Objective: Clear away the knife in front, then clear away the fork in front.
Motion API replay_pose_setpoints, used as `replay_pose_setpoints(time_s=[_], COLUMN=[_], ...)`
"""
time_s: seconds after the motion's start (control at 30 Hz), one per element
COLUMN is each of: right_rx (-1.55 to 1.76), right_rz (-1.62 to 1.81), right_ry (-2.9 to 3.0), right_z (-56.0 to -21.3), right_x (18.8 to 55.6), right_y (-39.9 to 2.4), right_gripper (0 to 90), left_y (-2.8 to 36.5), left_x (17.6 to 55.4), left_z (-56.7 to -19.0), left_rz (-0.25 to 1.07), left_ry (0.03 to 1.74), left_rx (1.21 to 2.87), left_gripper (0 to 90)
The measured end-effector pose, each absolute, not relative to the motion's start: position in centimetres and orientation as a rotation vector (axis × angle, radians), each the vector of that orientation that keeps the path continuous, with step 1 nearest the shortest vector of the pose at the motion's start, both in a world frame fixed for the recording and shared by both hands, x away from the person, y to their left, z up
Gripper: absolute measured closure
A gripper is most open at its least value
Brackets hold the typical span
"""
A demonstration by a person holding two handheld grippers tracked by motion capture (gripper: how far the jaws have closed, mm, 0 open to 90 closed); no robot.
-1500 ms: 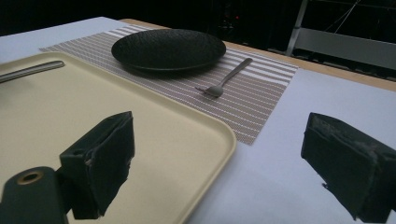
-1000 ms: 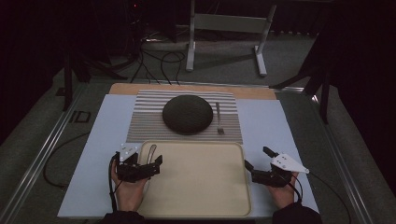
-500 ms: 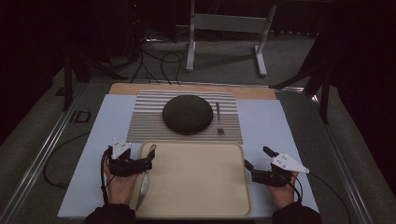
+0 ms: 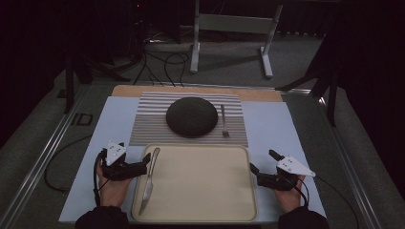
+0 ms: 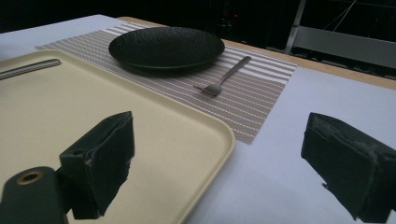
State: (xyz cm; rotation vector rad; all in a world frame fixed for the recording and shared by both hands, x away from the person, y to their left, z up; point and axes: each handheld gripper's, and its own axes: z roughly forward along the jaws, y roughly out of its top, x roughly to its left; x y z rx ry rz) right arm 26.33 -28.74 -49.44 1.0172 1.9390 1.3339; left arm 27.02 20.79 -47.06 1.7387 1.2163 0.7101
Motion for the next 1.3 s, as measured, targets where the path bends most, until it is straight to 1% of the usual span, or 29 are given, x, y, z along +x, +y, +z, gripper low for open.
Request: replay_pose_setpoints(time_s=[0.2, 0.33, 0.47, 0.7, 1.03, 1.3], right_rx=[1.020, 1.018, 1.016, 1.016, 1.048, 1.071], right_rz=[1.335, 1.335, 1.331, 1.329, 1.357, 1.345], right_ry=[1.937, 1.938, 1.939, 1.939, 1.930, 1.942], right_z=[-49.4, -49.4, -49.4, -49.4, -49.0, -48.3], right_x=[26.3, 26.4, 26.4, 26.4, 26.6, 27.0], right_y=[-28.8, -28.8, -28.8, -28.6, -28.4, -27.9], right_gripper=[9.7, 9.7, 9.7, 9.7, 9.7, 9.3], left_y=[21.6, 22.5, 23.4, 24.6, 24.3, 24.0], left_x=[26.8, 26.5, 26.3, 26.2, 26.1, 25.9], left_z=[-46.8, -46.4, -46.3, -46.9, -47.4, -48.0], left_rz=[0.726, 0.767, 0.779, 0.794, 0.809, 0.806], left_ry=[1.213, 1.204, 1.202, 1.244, 1.224, 1.219], left_rx=[1.701, 1.689, 1.665, 1.624, 1.639, 1.618], left_gripper=[0.0, 0.0, 0.0, 0.0, 0.0, 0.0])
